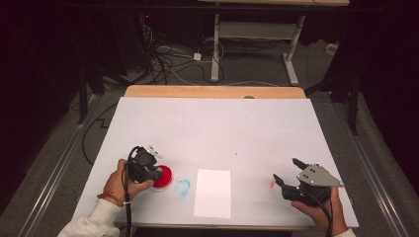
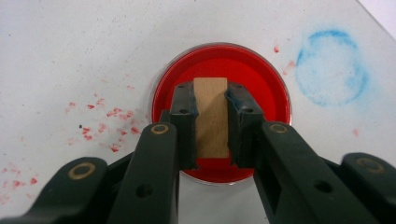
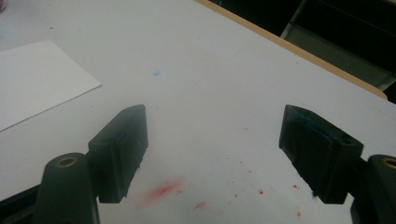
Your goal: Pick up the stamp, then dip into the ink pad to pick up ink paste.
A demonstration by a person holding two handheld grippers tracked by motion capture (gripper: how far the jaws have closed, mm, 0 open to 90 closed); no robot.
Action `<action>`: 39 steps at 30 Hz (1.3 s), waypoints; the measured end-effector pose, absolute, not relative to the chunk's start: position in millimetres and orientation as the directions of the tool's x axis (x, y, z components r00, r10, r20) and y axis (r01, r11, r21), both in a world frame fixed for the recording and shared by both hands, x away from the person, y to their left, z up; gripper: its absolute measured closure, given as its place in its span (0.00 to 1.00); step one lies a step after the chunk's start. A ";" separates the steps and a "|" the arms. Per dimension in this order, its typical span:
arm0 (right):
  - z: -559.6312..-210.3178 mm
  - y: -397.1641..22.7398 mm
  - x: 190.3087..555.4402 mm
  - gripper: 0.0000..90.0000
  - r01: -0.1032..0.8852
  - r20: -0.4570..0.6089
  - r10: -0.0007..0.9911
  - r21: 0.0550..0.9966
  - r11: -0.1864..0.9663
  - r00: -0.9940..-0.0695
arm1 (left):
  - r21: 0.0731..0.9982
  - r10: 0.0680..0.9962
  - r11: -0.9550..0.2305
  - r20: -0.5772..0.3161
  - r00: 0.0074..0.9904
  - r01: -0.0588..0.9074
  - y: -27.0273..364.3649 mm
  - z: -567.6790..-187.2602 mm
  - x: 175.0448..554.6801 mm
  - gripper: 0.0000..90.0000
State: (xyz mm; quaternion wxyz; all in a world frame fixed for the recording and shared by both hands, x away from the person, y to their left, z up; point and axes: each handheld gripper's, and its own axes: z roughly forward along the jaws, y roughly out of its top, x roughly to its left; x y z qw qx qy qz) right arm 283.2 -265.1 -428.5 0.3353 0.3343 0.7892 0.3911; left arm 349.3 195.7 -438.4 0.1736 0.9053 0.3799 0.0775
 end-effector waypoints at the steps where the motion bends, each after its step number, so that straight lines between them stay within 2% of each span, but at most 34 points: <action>1: -428.1 -265.6 283.4 0.26 0.264 -0.267 0.790 0.843 0.469 -0.552 | 0.375 0.716 -0.648 0.001 0.699 0.663 196.4 -438.8 349.7 0.82; 5: -427.9 -264.8 285.5 0.26 0.266 -0.266 0.791 0.842 0.469 -0.551 | 0.393 0.719 -0.627 -0.040 0.694 0.672 201.4 -440.6 351.6 0.82; 13: -429.5 -261.1 288.9 0.26 0.272 -0.266 0.787 0.837 0.475 -0.558 | 0.409 0.715 -0.619 -0.060 0.697 0.670 205.1 -442.4 352.0 0.82; 21: -428.8 -260.9 288.7 0.26 0.271 -0.265 0.788 0.838 0.473 -0.556 | 0.411 0.709 -0.633 -0.034 0.705 0.656 203.7 -440.9 349.8 0.82; 24: -428.0 -261.5 288.7 0.26 0.268 -0.268 0.787 0.839 0.475 -0.556 | 0.406 0.711 -0.645 0.008 0.704 0.647 203.3 -437.5 347.7 0.82; 32: -425.8 -260.7 289.1 0.26 0.259 -0.266 0.786 0.844 0.469 -0.558 | 0.542 0.715 -0.593 0.015 0.699 0.596 214.4 -403.8 332.9 0.82; 39: -428.6 -262.1 290.7 0.26 0.267 -0.262 0.788 0.842 0.468 -0.557 | 0.603 0.711 -0.574 0.031 0.703 0.554 216.8 -388.5 328.9 0.82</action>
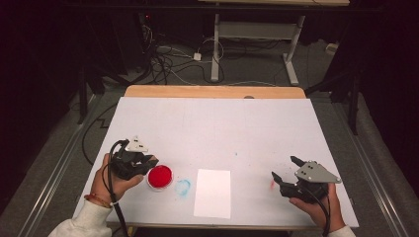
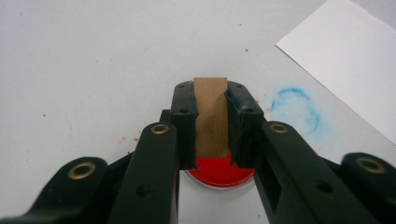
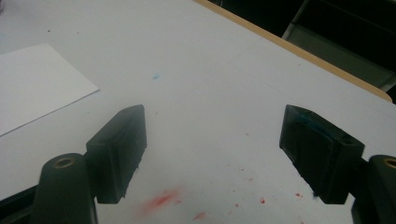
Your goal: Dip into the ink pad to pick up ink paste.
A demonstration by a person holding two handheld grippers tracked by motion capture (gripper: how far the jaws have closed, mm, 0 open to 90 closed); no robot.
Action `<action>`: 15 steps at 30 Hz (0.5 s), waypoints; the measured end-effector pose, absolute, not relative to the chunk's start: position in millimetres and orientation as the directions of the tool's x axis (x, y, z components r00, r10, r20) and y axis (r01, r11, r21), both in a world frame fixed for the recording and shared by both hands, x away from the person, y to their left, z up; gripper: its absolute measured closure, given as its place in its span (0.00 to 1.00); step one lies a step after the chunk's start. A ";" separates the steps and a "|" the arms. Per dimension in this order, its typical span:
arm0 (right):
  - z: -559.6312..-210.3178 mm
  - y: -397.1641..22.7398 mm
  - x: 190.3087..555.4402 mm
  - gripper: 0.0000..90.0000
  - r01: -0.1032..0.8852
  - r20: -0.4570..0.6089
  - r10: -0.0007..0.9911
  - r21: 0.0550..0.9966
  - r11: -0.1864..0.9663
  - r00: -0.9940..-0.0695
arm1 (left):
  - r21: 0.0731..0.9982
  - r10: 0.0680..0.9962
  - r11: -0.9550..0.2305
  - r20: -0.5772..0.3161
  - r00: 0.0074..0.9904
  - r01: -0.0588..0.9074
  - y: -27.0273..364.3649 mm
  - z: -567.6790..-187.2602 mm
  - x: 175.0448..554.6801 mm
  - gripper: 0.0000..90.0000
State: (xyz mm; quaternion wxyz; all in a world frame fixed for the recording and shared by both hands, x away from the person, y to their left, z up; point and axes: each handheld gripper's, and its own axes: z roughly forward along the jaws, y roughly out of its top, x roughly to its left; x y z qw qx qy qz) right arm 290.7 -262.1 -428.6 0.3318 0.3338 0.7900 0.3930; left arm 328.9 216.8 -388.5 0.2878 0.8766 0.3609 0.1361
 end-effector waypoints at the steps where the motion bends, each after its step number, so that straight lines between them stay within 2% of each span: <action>1: -428.6 -262.3 290.3 0.26 0.266 -0.267 0.787 0.840 0.472 -0.556 | 0.605 0.709 -0.576 0.035 0.705 0.549 216.1 -386.7 328.9 0.82; 5: -427.6 -263.0 289.9 0.26 0.267 -0.262 0.792 0.844 0.465 -0.551 | 0.584 0.674 -0.615 0.042 0.737 0.529 210.4 -381.5 328.0 0.82; 15: -429.1 -261.2 287.3 0.26 0.266 -0.267 0.783 0.838 0.476 -0.561 | 0.545 0.657 -0.648 0.048 0.752 0.532 204.0 -392.6 329.4 0.82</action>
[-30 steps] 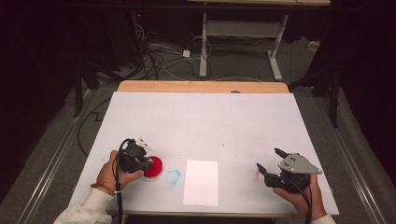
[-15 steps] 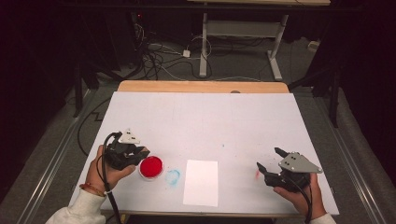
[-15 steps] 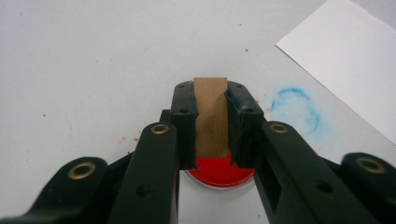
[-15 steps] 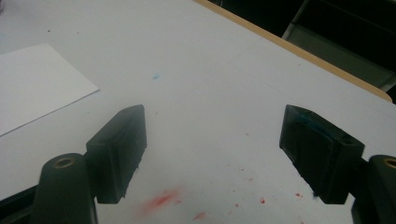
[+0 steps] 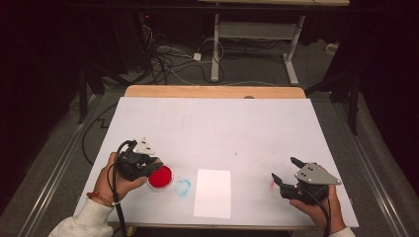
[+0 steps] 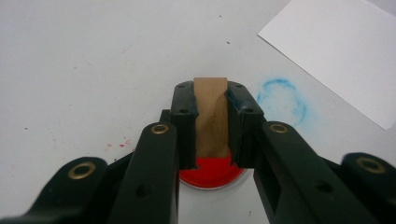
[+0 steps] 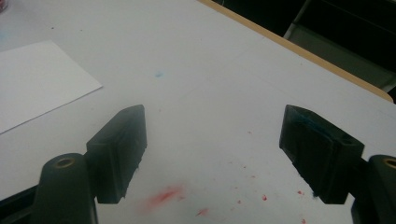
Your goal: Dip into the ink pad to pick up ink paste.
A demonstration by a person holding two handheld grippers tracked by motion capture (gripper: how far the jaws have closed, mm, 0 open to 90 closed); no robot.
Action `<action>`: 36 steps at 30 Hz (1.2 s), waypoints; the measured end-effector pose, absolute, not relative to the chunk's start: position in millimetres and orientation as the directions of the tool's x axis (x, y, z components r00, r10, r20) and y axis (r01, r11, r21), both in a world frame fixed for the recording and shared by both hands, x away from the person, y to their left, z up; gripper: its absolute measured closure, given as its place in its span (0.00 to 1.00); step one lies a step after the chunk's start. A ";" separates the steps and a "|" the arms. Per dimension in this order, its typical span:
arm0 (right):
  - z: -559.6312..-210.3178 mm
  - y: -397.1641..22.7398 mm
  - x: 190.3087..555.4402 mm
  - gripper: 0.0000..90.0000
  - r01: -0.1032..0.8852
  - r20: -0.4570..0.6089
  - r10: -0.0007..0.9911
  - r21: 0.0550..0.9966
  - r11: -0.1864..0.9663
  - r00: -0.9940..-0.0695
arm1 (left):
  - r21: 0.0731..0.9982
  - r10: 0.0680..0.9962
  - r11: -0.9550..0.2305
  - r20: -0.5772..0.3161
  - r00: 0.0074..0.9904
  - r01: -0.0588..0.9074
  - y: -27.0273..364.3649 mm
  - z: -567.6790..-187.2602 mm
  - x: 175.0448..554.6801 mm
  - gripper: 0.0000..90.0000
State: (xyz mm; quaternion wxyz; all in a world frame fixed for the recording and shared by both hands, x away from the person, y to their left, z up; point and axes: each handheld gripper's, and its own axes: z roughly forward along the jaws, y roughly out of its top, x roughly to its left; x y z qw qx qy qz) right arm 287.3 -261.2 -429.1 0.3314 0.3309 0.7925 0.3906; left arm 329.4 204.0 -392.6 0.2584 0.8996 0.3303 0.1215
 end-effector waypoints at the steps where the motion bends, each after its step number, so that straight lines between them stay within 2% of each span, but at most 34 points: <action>1: -429.3 -260.9 287.3 0.26 0.264 -0.270 0.780 0.837 0.480 -0.564 | 0.537 0.652 -0.657 0.053 0.756 0.529 203.6 -394.2 329.3 0.82; 20: -431.2 -257.9 287.7 0.26 0.264 -0.278 0.768 0.826 0.497 -0.577 | 0.390 0.628 -0.724 0.033 0.777 0.569 193.1 -438.6 342.8 0.82; 28: -431.4 -257.3 287.3 0.26 0.264 -0.280 0.767 0.825 0.500 -0.578 | 0.396 0.635 -0.709 -0.001 0.772 0.583 195.9 -440.5 345.7 0.82; 36: -431.3 -257.4 287.1 0.26 0.265 -0.279 0.766 0.825 0.500 -0.579 | 0.389 0.636 -0.715 0.017 0.771 0.581 193.1 -441.6 344.6 0.82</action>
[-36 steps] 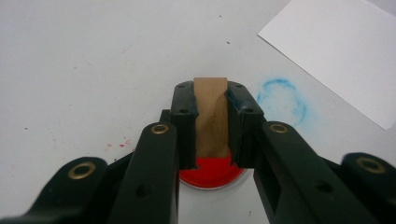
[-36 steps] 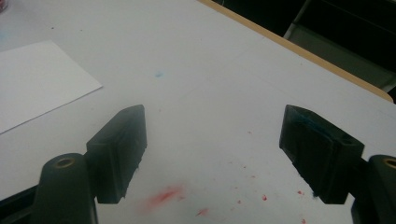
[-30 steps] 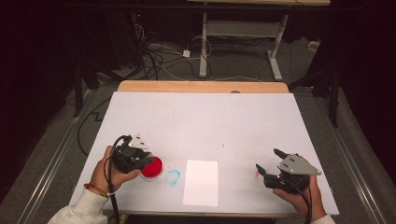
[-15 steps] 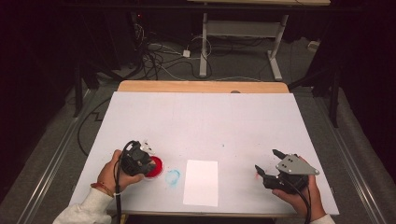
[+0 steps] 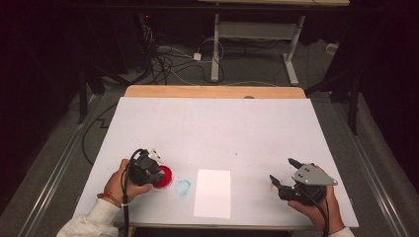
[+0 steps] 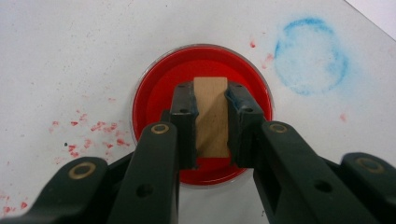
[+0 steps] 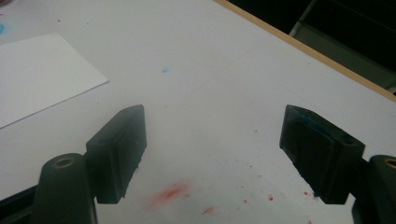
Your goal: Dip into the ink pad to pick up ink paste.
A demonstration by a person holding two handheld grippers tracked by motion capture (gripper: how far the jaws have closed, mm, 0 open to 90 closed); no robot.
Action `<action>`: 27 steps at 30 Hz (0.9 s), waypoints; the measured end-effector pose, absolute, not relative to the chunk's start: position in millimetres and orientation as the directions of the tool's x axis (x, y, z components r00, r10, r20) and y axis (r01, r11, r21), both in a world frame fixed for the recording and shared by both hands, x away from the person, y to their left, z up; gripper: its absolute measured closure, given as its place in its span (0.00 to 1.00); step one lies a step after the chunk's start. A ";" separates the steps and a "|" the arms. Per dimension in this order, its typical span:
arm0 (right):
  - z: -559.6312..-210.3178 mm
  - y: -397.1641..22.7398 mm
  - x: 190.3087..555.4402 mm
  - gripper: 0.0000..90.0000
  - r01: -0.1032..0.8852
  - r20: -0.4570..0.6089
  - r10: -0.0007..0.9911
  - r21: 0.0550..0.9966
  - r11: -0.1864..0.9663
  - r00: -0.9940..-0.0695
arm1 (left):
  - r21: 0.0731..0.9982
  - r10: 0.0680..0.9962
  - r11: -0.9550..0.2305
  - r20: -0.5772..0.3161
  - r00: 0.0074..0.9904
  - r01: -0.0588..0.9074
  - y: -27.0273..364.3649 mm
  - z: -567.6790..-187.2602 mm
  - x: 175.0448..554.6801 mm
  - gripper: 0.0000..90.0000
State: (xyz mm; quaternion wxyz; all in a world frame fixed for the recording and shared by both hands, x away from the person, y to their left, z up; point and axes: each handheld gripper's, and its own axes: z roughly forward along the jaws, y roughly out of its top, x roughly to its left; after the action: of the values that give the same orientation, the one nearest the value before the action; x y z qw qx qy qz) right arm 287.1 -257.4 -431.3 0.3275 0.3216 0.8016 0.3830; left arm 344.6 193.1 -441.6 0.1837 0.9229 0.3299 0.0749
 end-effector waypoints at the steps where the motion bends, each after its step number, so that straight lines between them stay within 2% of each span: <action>1: -431.3 -257.4 287.1 0.26 0.264 -0.281 0.764 0.823 0.503 -0.580 | 0.386 0.638 -0.716 0.023 0.770 0.582 192.2 -441.6 344.2 0.82; 5: -431.7 -256.6 287.4 0.26 0.267 -0.280 0.764 0.821 0.504 -0.581 | 0.383 0.638 -0.724 0.057 0.768 0.573 188.5 -442.2 340.9 0.82; 17: -431.3 -255.3 287.6 0.26 0.267 -0.279 0.767 0.824 0.501 -0.577 | 0.386 0.645 -0.718 0.055 0.762 0.580 188.3 -442.8 340.3 0.82; 22: -431.1 -255.9 287.4 0.26 0.265 -0.282 0.766 0.823 0.503 -0.578 | 0.405 0.646 -0.703 0.020 0.763 0.585 194.2 -442.4 342.4 0.82; 27: -430.3 -258.3 287.9 0.25 0.265 -0.279 0.770 0.827 0.496 -0.574 | 0.430 0.644 -0.700 0.035 0.764 0.570 196.4 -441.4 339.8 0.82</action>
State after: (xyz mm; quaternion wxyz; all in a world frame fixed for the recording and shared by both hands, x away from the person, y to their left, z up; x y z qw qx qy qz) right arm 287.9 -258.3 -430.3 0.3293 0.3235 0.7999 0.3836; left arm 339.8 196.4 -441.4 0.2014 0.9173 0.3310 0.0915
